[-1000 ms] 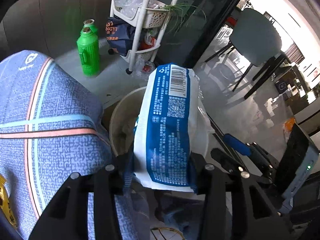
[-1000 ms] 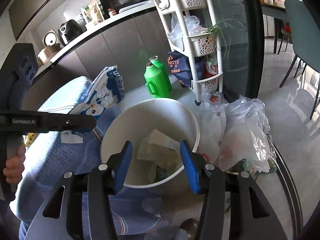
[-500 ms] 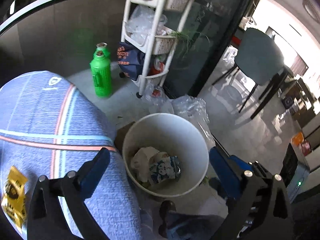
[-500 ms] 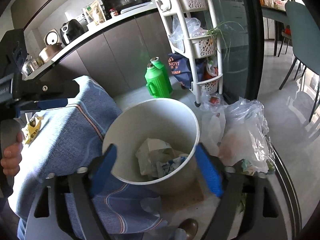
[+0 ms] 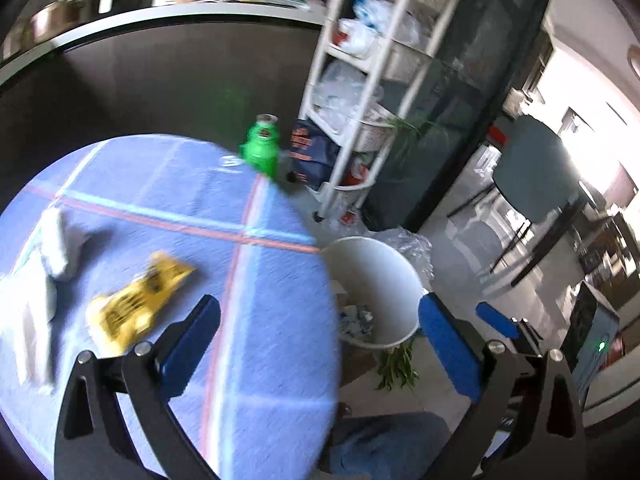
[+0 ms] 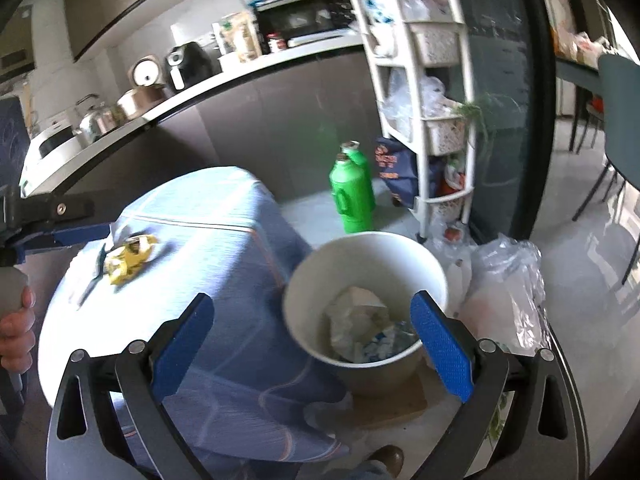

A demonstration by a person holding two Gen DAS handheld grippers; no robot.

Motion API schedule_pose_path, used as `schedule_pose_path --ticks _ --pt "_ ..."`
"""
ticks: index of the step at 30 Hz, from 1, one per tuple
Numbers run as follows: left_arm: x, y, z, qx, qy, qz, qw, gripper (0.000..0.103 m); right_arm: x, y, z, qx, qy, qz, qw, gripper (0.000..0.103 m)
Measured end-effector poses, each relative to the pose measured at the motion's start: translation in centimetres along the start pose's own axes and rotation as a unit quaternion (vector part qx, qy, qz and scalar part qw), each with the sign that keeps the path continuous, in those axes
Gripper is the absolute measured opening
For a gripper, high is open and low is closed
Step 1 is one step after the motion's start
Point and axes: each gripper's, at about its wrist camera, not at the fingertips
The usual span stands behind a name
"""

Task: Collect trash
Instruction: 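Move both tools back over the table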

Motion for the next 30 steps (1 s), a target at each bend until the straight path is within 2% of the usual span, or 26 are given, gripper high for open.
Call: schedule_pose_path --ticks 8,14,21,25,28,30 --pt "-6.4 4.1 -8.6 0.03 -0.079 -0.046 0.9954 0.099 -6.4 -0.3 -3.1 0.01 -0.043 -0.053 0.998 0.094" --pt "-11.1 7.0 -13.4 0.044 -0.12 -0.072 0.9891 0.099 -11.2 -0.6 -3.9 0.001 -0.081 -0.078 0.994 0.094" --pt "-15.1 8.5 -15.9 0.058 -0.125 -0.089 0.9864 0.099 -17.8 -0.5 -3.1 -0.016 -0.109 -0.12 0.987 0.092" --pt "-17.5 8.6 -16.0 0.055 -0.101 -0.103 0.9881 0.085 -21.3 -0.6 -1.5 -0.033 -0.114 -0.135 0.984 0.086" --pt "-19.2 8.3 -15.2 0.047 -0.087 -0.106 0.9895 0.074 -22.9 -1.0 0.5 -0.058 -0.115 -0.125 0.984 0.084" --pt "-19.8 8.2 -14.6 0.043 -0.08 -0.107 0.99 0.07 -23.5 -1.2 2.1 -0.081 -0.109 -0.113 0.984 0.083"
Point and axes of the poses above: each gripper's, at about its wrist camera, not at the fingertips, and z roughly the way its jaws point, x to its right, y to its underside, and after that the axes turned 14 degrees about y, right-handed
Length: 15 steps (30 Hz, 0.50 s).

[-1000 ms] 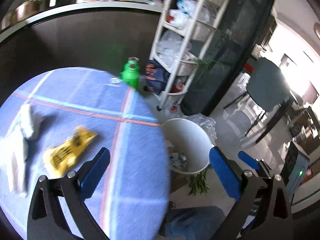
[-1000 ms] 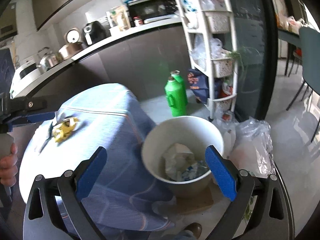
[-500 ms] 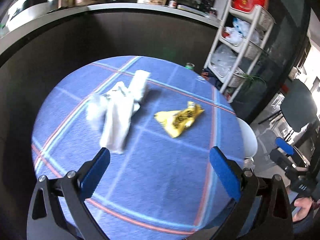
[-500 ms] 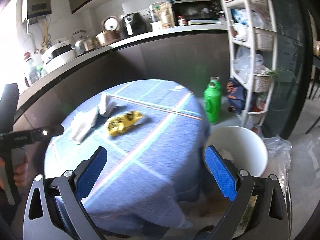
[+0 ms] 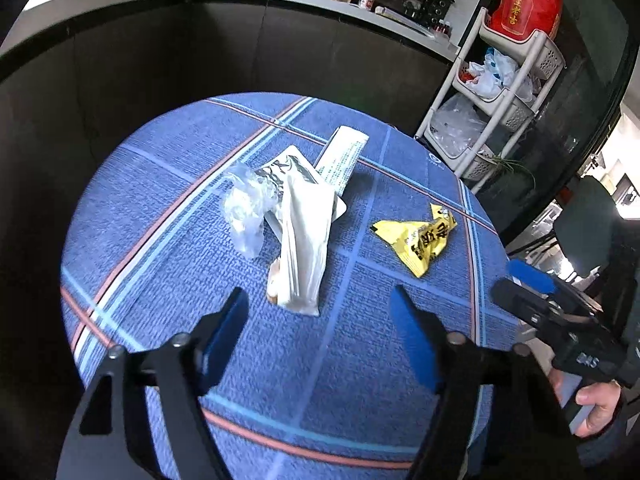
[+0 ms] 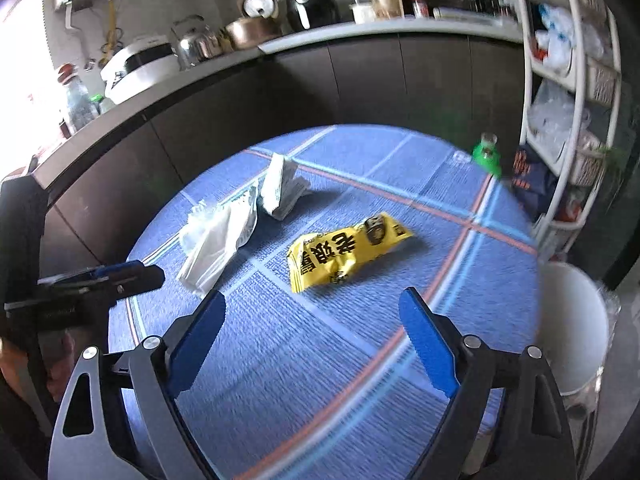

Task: Collect trash
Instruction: 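Move both tools back over the table, then grasp the white paper strip with the left gripper while the right gripper grasps the yellow wrapper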

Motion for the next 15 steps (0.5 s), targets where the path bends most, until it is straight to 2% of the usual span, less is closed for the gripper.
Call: schedule_pose_path --ticks 4,8,13,15 --pt "-1.4 -0.7 1.7 -0.013 0.014 -0.015 0.9997 0.056 0.0 -0.9 3.2 -0.04 0.006 0.045 0.998 0.079" --pt "-2.5 -1.6 3.0 -0.018 0.017 -0.023 0.9994 0.053 0.3 -1.7 5.8 -0.064 0.012 0.088 0.994 0.078" --pt "-3.0 -2.4 4.4 -0.028 0.018 -0.018 0.9993 0.043 0.0 -2.4 7.6 -0.062 0.027 0.113 0.991 0.078" --pt "-3.1 -2.6 4.9 -0.031 0.016 -0.015 0.9993 0.04 -0.2 -2.6 8.1 -0.061 0.034 0.116 0.991 0.075"
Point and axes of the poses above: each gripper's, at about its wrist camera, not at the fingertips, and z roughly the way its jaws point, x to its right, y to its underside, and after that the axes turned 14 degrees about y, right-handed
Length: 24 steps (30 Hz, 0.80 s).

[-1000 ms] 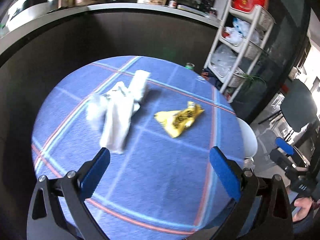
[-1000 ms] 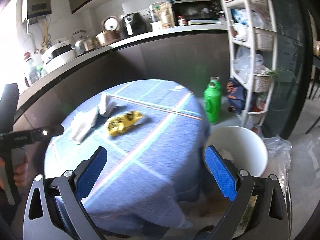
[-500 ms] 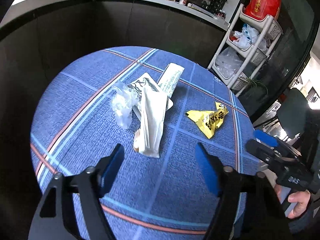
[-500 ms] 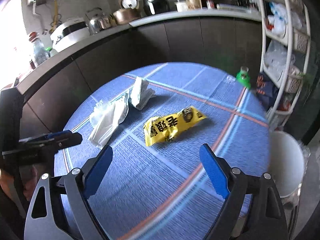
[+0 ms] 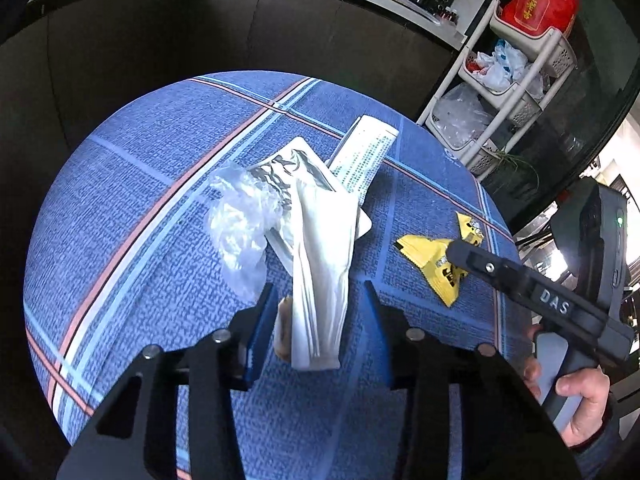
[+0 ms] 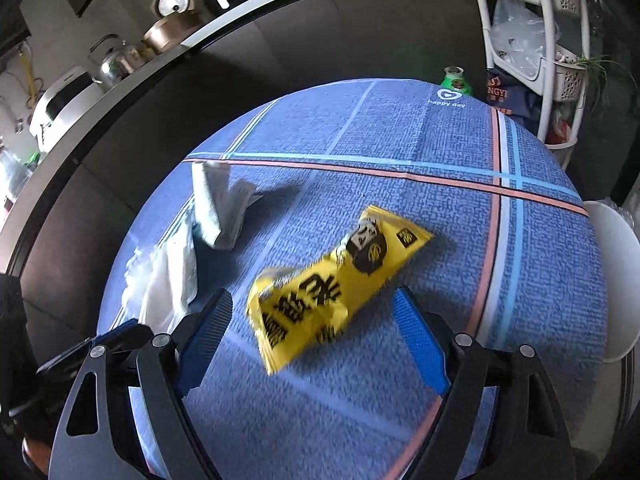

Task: Collect trash
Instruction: 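Grasp the white paper strip with the left gripper while the right gripper grasps the yellow wrapper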

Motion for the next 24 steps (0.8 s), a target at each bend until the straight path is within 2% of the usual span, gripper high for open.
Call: schedule_pose_path --ticks 3,5,6,9,11,16,18,22,24 --pt "-0.1 -0.3 0.6 -0.005 -0.004 0.005 1.0 0.03 -0.2 -0.1 0.3 0.008 0.013 -0.013 1.0 0.042" --pt "-0.1 -0.4 1.0 -0.01 -0.008 0.009 0.9999 0.016 -0.1 0.1 0.0 0.009 0.002 -0.022 1.0 0.028" --pt "0.0 -0.4 1.1 -0.01 -0.011 0.011 0.9998 0.007 0.0 0.2 -0.4 0.015 0.006 -0.028 0.999 0.027" --pt "0.8 -0.2 0.8 -0.004 -0.018 0.024 0.9995 0.007 0.4 0.8 -1.9 0.031 0.008 -0.052 0.998 0.024" --pt "2.0 0.0 0.2 0.0 -0.019 0.04 0.999 0.007 0.6 1.3 -3.1 0.045 0.017 -0.074 0.996 0.018" --pt "5.1 1.1 -0.2 -0.017 0.001 0.075 0.997 0.008 1.6 2.9 -5.2 0.055 0.026 -0.101 0.993 0.014" --pt "5.9 1.7 0.1 -0.027 0.01 0.077 0.9966 0.012 2.1 3.7 -6.0 0.058 0.031 -0.111 0.992 0.013" --pt "6.4 2.5 1.1 -0.037 0.009 0.068 0.9969 0.035 3.0 4.8 -6.9 0.056 0.033 -0.119 0.991 0.011" --pt "6.2 2.8 1.2 -0.039 0.012 0.062 0.9972 0.039 3.5 5.2 -7.3 0.057 0.032 -0.121 0.99 0.011"
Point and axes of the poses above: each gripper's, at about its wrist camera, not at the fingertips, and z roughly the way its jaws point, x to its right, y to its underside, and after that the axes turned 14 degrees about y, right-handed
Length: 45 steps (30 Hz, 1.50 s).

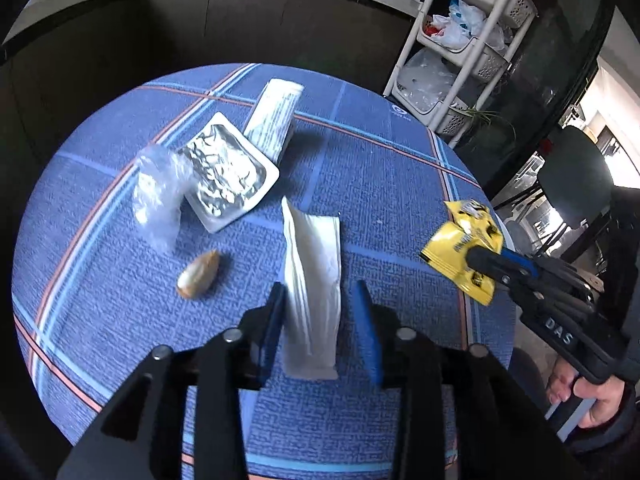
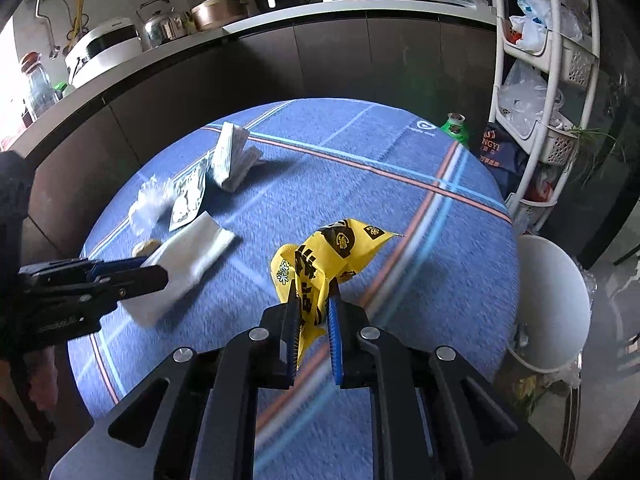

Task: Collect trash
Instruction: 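Grasp the white paper strip with the left gripper while the right gripper grasps the yellow wrapper, then carry the paper strip and yellow wrapper over the white bin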

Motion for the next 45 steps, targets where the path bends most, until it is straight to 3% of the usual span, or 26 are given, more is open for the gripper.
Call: schedule_pose_path --ticks 6,7,8,10,17,24,36,45 --pt "-0.5 0.5 1.0 -0.017 -0.006 -0.016 0.9997 0.037 0.6 0.6 -0.9 0.009 -0.008 -0.001 1.0 0.01" --pt "-0.5 0.5 1.2 -0.023 -0.006 -0.019 0.9995 0.031 0.7 0.6 -1.0 0.011 -0.011 0.0 1.0 0.01" --pt "-0.5 0.5 1.3 -0.025 -0.006 -0.018 0.9995 0.018 0.8 0.6 -1.1 0.012 -0.013 0.001 1.0 0.01" --pt "-0.2 0.4 1.4 -0.029 -0.008 -0.014 0.9995 0.007 1.1 0.7 -1.4 0.016 -0.019 0.005 1.0 0.01" --pt "3.4 -0.6 0.4 -0.005 -0.006 0.016 0.9998 0.006 3.7 0.7 -3.2 0.042 -0.055 0.043 0.997 0.01" --pt "9.3 -2.2 0.4 0.009 0.018 0.066 0.9976 0.006 7.6 1.3 -5.0 0.064 -0.045 0.084 0.993 0.01" --pt "18.7 -4.7 6.3 -0.02 0.06 0.136 0.9887 0.006 16.6 3.4 -5.5 0.07 -0.002 0.157 0.985 0.01" --pt "22.6 -5.4 10.9 -0.051 0.085 0.164 0.9815 0.006 21.2 5.3 -3.1 0.05 0.023 0.199 0.978 0.01"
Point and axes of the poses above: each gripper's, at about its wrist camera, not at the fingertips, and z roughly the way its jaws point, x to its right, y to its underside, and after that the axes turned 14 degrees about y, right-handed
